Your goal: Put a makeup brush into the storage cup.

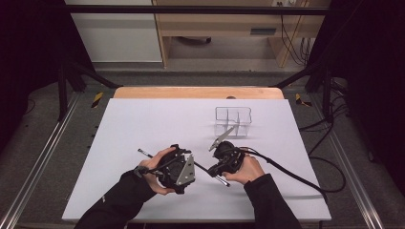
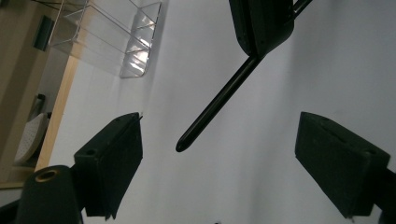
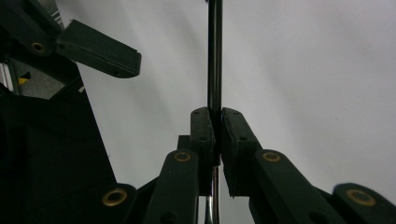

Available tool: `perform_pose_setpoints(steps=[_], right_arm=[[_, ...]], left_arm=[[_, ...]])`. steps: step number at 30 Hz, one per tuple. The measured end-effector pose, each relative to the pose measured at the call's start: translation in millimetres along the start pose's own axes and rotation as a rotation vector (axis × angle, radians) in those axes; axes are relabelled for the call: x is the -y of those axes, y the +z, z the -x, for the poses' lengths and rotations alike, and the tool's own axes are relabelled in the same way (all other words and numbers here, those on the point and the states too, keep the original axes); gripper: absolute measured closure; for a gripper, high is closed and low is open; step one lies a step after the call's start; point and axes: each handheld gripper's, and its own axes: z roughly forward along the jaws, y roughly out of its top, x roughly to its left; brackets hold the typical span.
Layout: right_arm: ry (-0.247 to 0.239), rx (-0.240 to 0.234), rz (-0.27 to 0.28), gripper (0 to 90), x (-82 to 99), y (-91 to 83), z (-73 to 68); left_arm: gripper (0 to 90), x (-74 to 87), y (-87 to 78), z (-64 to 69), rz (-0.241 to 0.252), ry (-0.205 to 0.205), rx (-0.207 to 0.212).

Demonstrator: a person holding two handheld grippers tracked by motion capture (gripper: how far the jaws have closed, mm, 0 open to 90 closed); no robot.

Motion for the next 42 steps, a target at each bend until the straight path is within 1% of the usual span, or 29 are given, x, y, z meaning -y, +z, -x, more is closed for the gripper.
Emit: perform_pose_setpoints(steps=[2,4,5,6,10,14,17,20,28,30,31,35,42], right_arm=[[0.001,-0.007,0.001,84.2,-0.2,-0.2,-0.9],[-0.005,-0.014,-0.004,84.2,-0.8,0.4,-2.0],[-0.008,-0.014,-0.006,84.2,-1.2,0.9,-2.6],[-0.007,-0.016,-0.008,84.2,-1.8,1.5,-3.3],[-0.005,-0.020,-0.018,84.2,-3.7,4.0,-4.3],[-0.010,-0.030,-0.021,84.2,-5.4,4.5,-4.7],[-0.016,-0.033,-0.021,84.2,-7.1,5.1,-5.6],[-0.017,-0.038,-0.020,84.3,-7.8,5.3,-5.8],[-0.010,-0.054,-0.032,84.2,-7.9,7.1,-6.4],[-0.012,-0.058,-0.033,84.2,-8.1,7.3,-6.1],[-0.012,-0.059,-0.033,84.2,-8.1,7.5,-6.1],[-0.015,-0.067,-0.036,84.3,-8.0,8.1,-6.5],[-0.014,-0.074,-0.041,84.2,-8.0,9.6,-7.3]], left_arm=[[15.3,-0.9,1.2,0.9,-0.014,0.024,-0.010],[16.3,-1.3,2.9,2.7,-0.017,0.040,-0.019],[17.1,-1.8,3.9,3.3,-0.016,0.052,-0.015],[17.7,-2.0,4.3,3.9,-0.018,0.062,-0.020],[19.5,-1.6,6.0,5.5,-0.023,0.083,-0.028],[21.7,-1.6,7.3,6.3,-0.023,0.098,-0.028],[24.4,-2.6,7.9,8.0,-0.022,0.116,-0.031],[29.6,-3.1,8.0,9.7,-0.020,0.141,-0.038],[42.3,-3.6,9.6,12.9,-0.021,0.188,-0.036],[45.6,-4.2,10.1,13.5,-0.017,0.206,-0.039],[47.2,-4.2,10.5,14.1,-0.024,0.207,-0.034],[52.4,-4.8,12.6,16.3,-0.032,0.231,-0.034],[63.1,-5.4,15.1,20.4,-0.049,0.283,-0.042]])
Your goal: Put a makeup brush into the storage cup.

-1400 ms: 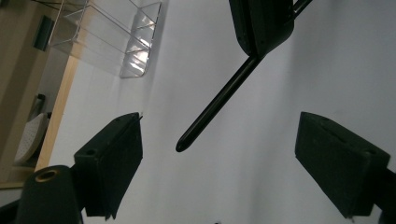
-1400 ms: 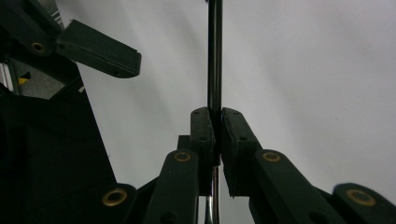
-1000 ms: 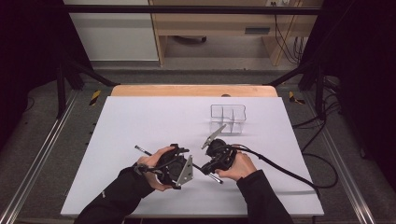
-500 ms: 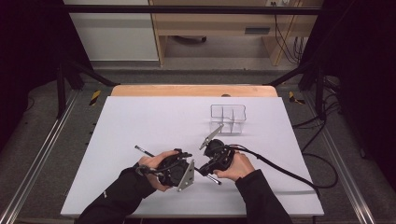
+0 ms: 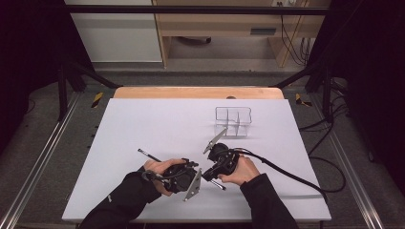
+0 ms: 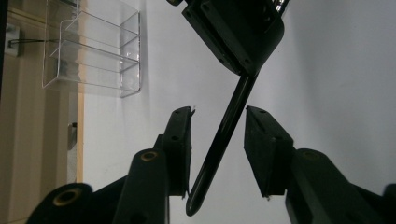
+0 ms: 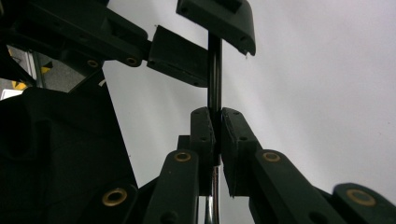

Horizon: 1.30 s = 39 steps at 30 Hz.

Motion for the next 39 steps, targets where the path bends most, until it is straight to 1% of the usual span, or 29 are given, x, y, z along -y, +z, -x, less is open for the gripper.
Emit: perform_pose_setpoints(steps=[6,9,11,15,19,22,27,29,32,34,36,38,39], right_arm=[[-0.005,-0.009,0.002,84.2,0.2,-0.1,-0.4],[-0.008,-0.011,0.003,84.3,0.2,-0.4,-0.6],[-0.008,-0.012,0.005,84.2,0.3,-0.8,-0.7],[-0.009,-0.014,0.002,84.2,0.3,-0.9,-0.7],[-0.009,-0.017,0.009,83.9,0.4,-1.8,-0.7],[-0.006,-0.016,0.022,83.6,0.0,-4.0,-0.2],[-0.005,-0.010,0.030,83.0,0.2,-5.3,-0.6],[-0.013,-0.002,0.037,82.7,0.6,-5.2,-0.5],[-0.016,0.010,0.063,82.1,0.9,-7.7,-0.7],[-0.015,0.032,0.088,80.9,1.2,-11.7,-0.8],[-0.012,0.070,0.107,78.1,1.5,-16.1,-0.7],[-0.004,0.096,0.140,75.8,2.5,-21.3,0.3],[-0.001,0.110,0.160,73.8,3.0,-24.2,0.9]], left_arm=[[73.8,-0.8,1.2,3.1,-0.010,0.031,-0.003],[75.6,-1.1,1.2,3.7,-0.018,0.049,0.002],[76.8,-1.2,1.6,4.4,-0.016,0.057,0.004],[79.1,-2.0,2.3,5.7,-0.028,0.069,0.017],[81.5,-2.1,2.4,6.7,-0.036,0.076,0.029],[82.8,-2.1,2.1,7.1,-0.034,0.077,0.026],[83.0,-2.3,1.6,7.0,-0.037,0.066,0.029],[83.0,-2.2,1.7,7.1,-0.038,0.059,0.027],[83.0,-0.7,1.0,6.3,-0.044,0.041,0.024],[83.0,1.7,0.8,5.5,-0.043,0.025,0.025],[83.0,4.7,0.0,4.9,-0.046,0.000,0.031],[83.0,7.7,-0.6,4.2,-0.044,-0.016,0.034],[83.0,9.1,-0.7,4.5,-0.044,-0.032,0.036]])
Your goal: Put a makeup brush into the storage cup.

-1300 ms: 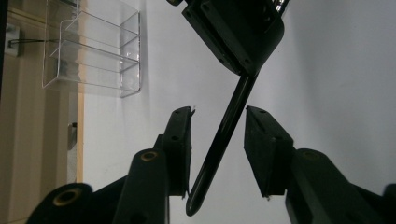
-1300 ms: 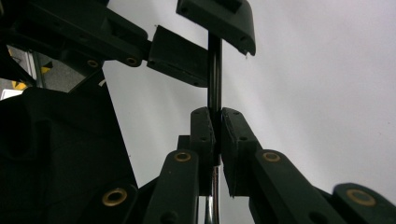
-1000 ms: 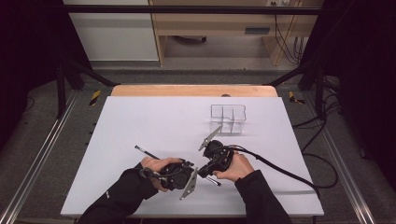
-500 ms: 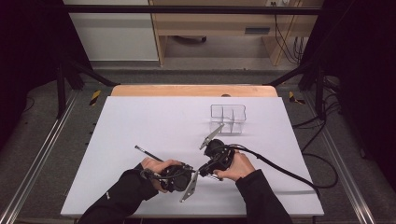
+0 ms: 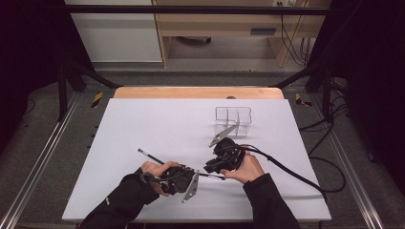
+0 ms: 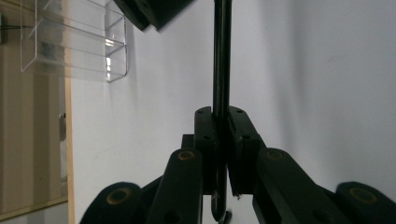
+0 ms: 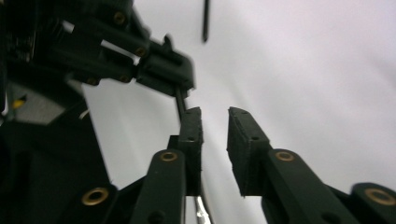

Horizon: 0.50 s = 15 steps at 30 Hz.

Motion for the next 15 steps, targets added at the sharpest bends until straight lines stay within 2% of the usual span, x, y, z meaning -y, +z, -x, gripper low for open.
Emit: perform_pose_setpoints(steps=[4,6,9,15], right_arm=[[0.021,0.054,0.101,63.5,0.6,-10.6,2.4],[0.027,0.088,0.153,59.3,1.9,-15.6,4.0],[0.066,0.109,0.221,53.6,5.3,-22.8,8.0],[0.098,0.183,0.305,42.7,15.8,-34.6,12.6]], left_arm=[[82.9,5.3,-0.4,-1.6,-0.006,-0.028,0.003],[82.9,8.3,-0.6,-2.0,-0.010,-0.055,0.012],[82.9,12.8,-0.7,-2.3,-0.004,-0.094,0.024],[82.8,19.9,-0.4,-3.7,-0.011,-0.160,0.022]])
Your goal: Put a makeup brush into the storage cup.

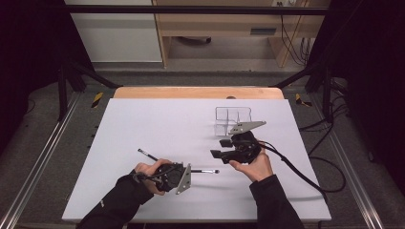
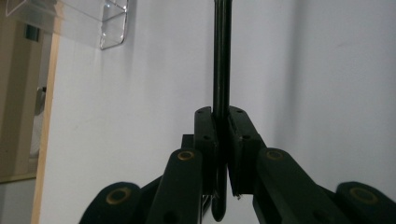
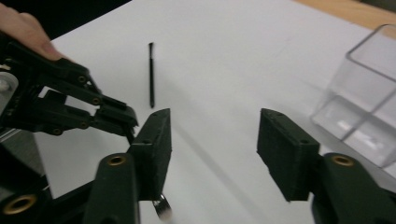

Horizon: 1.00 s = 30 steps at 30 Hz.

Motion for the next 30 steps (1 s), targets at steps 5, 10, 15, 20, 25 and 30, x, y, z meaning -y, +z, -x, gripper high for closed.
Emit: perform_pose_setpoints(steps=[5,10,15,20,25,30], right_arm=[[0.024,0.058,0.079,36.3,7.5,-9.9,4.5],[0.051,0.088,0.162,28.9,15.9,-18.0,6.9],[0.066,0.119,0.194,22.0,23.2,-21.3,5.9],[0.091,0.134,0.218,17.0,29.4,-23.0,5.9],[0.106,0.135,0.233,15.7,31.9,-26.2,6.5],[0.103,0.138,0.235,14.6,34.0,-26.1,3.4]], left_arm=[[82.8,6.0,0.2,0.1,0.010,-0.071,-0.003],[82.8,13.8,1.0,-0.6,0.034,-0.176,-0.003],[82.8,19.2,1.7,-2.0,0.074,-0.266,0.005],[82.9,21.9,1.6,-2.0,0.104,-0.343,0.002],[82.8,25.5,0.5,-2.3,0.139,-0.421,0.011],[82.9,27.4,-0.6,-1.1,0.165,-0.501,0.014]])
